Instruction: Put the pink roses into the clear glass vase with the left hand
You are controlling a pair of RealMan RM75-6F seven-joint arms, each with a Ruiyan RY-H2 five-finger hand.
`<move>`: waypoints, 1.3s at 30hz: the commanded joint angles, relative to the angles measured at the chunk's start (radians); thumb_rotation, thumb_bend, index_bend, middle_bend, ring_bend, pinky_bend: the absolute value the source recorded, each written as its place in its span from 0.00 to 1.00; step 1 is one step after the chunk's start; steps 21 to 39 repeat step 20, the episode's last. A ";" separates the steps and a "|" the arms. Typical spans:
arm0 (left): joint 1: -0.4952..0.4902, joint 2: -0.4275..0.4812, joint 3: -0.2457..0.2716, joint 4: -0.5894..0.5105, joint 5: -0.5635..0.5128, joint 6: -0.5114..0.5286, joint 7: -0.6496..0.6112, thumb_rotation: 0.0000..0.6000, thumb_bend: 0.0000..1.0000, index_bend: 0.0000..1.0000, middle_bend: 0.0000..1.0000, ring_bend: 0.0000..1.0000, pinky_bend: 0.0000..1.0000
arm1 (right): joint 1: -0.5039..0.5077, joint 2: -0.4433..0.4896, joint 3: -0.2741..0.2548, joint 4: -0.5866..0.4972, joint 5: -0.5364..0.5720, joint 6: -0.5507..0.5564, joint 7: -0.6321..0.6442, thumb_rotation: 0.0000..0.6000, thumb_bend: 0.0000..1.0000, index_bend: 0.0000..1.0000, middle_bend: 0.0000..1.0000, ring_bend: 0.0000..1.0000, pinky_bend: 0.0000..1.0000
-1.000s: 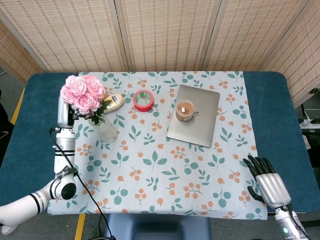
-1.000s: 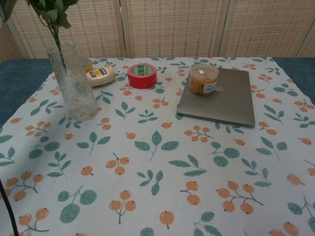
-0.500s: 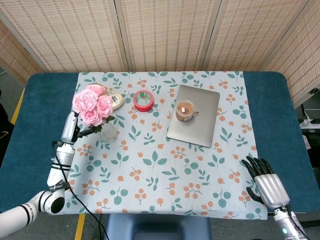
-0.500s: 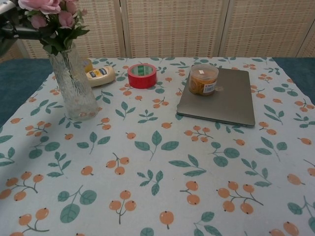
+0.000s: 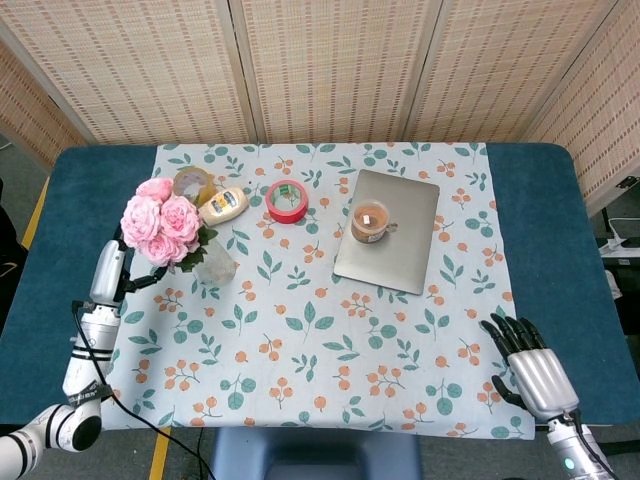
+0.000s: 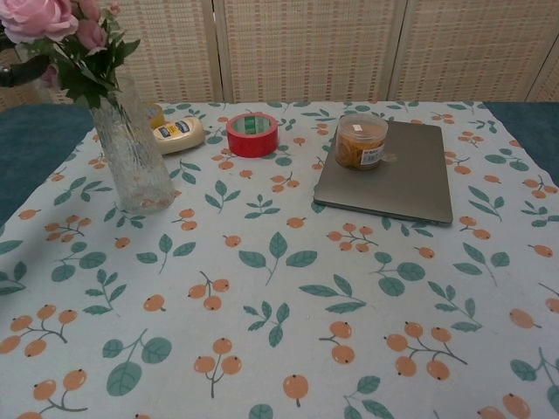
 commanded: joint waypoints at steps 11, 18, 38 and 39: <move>0.199 0.050 0.130 0.093 0.095 0.252 0.352 0.92 0.38 0.00 0.00 0.00 0.06 | -0.004 0.003 -0.003 -0.003 -0.007 0.007 0.001 1.00 0.29 0.00 0.00 0.00 0.00; 0.366 0.156 0.283 -0.107 0.054 0.264 0.701 0.96 0.38 0.00 0.00 0.00 0.05 | -0.004 -0.009 -0.002 -0.002 0.006 -0.003 -0.027 1.00 0.29 0.00 0.00 0.00 0.00; 0.375 0.162 0.303 -0.120 0.064 0.249 0.745 0.98 0.38 0.00 0.00 0.00 0.05 | -0.005 -0.013 -0.001 -0.002 0.010 -0.002 -0.038 1.00 0.30 0.00 0.00 0.00 0.00; 0.375 0.162 0.303 -0.120 0.064 0.249 0.745 0.98 0.38 0.00 0.00 0.00 0.05 | -0.005 -0.013 -0.001 -0.002 0.010 -0.002 -0.038 1.00 0.30 0.00 0.00 0.00 0.00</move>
